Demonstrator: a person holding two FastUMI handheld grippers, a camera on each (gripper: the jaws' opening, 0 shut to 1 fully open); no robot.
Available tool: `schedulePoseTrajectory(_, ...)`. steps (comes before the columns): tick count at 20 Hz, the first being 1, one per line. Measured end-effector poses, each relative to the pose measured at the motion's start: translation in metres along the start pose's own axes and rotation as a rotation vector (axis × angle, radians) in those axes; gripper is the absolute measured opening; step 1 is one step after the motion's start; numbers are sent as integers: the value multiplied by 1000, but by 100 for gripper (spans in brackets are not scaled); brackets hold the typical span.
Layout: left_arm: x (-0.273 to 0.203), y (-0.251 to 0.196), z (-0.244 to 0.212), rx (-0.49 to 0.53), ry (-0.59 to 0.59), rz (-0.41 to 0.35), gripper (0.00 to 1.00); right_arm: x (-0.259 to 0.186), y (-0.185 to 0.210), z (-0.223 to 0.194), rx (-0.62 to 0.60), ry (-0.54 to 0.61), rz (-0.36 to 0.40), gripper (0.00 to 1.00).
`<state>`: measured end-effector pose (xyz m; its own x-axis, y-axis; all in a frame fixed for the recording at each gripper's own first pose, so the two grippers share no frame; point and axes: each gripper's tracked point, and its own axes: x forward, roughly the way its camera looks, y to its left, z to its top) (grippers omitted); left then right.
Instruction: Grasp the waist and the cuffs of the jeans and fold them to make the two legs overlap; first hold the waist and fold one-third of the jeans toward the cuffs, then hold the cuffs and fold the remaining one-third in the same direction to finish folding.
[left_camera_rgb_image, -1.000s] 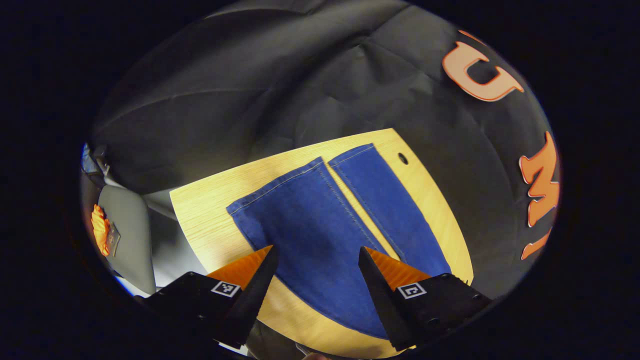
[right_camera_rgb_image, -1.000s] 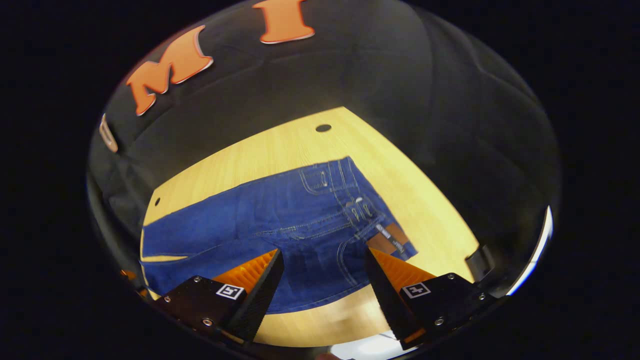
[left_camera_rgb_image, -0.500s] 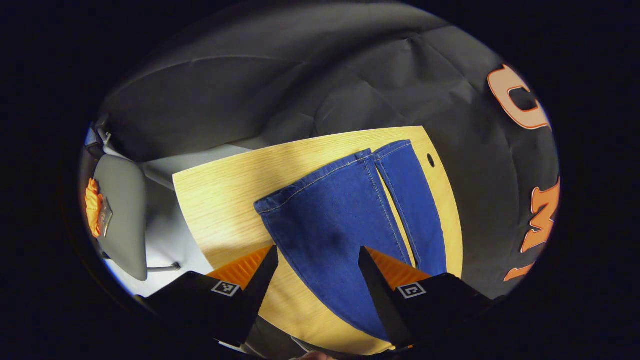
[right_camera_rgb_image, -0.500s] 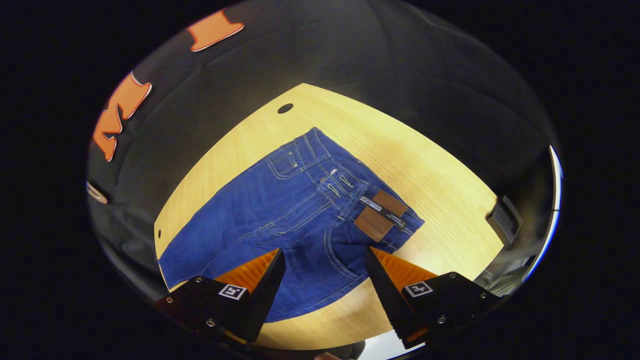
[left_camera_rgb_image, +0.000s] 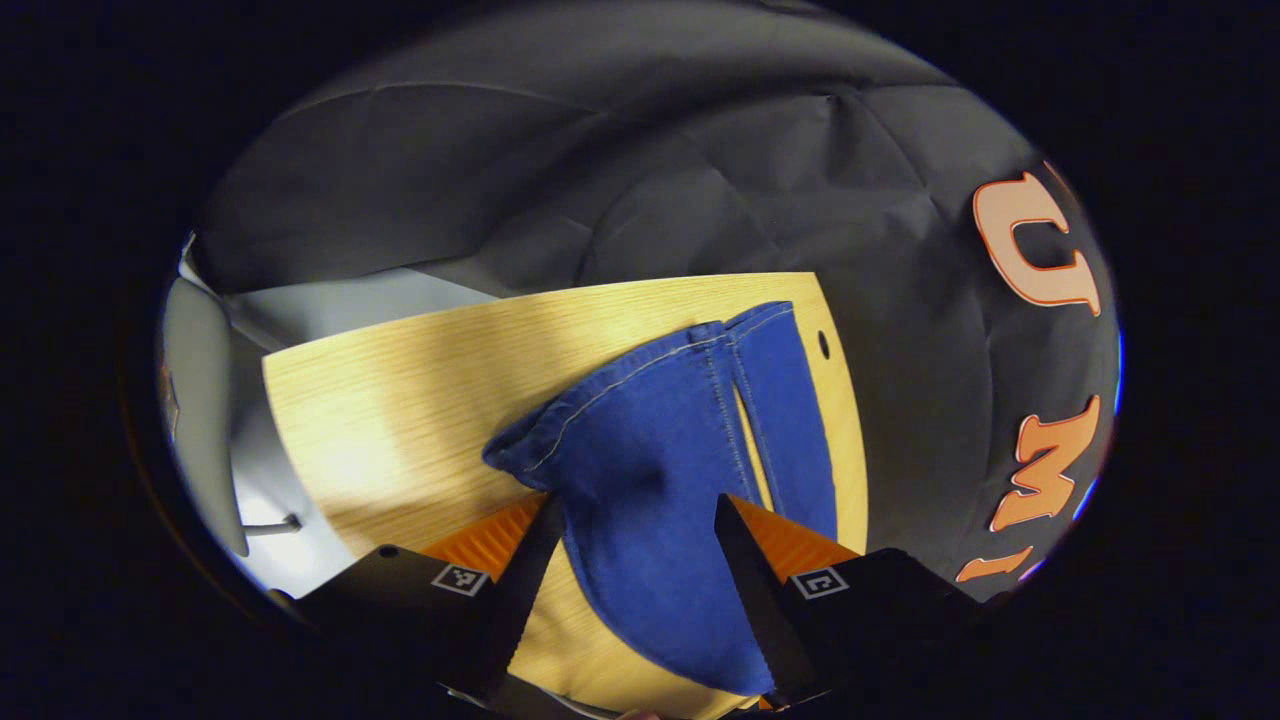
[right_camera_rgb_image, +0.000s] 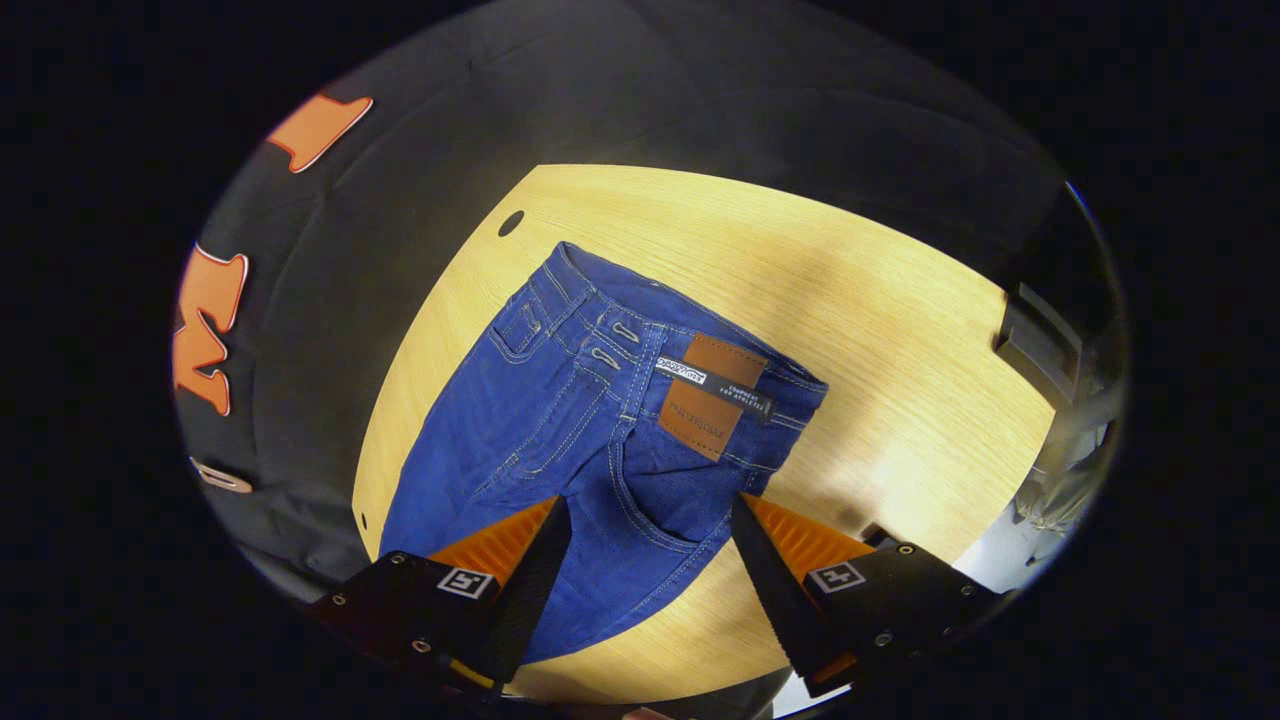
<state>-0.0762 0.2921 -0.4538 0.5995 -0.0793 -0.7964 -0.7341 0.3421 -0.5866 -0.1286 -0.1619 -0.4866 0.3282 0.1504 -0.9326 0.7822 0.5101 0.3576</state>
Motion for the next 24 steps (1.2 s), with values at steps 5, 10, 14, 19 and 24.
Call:
schedulePoseTrajectory(5, 24, -14, -1, 11, 2, -29, 80, 11, 0, 1, -8, 15, -3, 99)
schedulePoseTrajectory(10, 39, -11, -1, -32, 13, -12, 46, 5, -5, 1, 12, 27, 7, 98)
schedulePoseTrajectory(14, 34, -9, -2, -49, 11, -23, 37, -7, -24, 2, 39, 29, -22, 98)
schedulePoseTrajectory(19, 34, -12, -3, -18, 26, -15, 37, 22, -12, 19, 110, 20, 10, 95)
schedulePoseTrajectory(24, 35, 4, 7, -56, -6, 82, 26, 31, -10, 3, 117, 82, -22, 60)
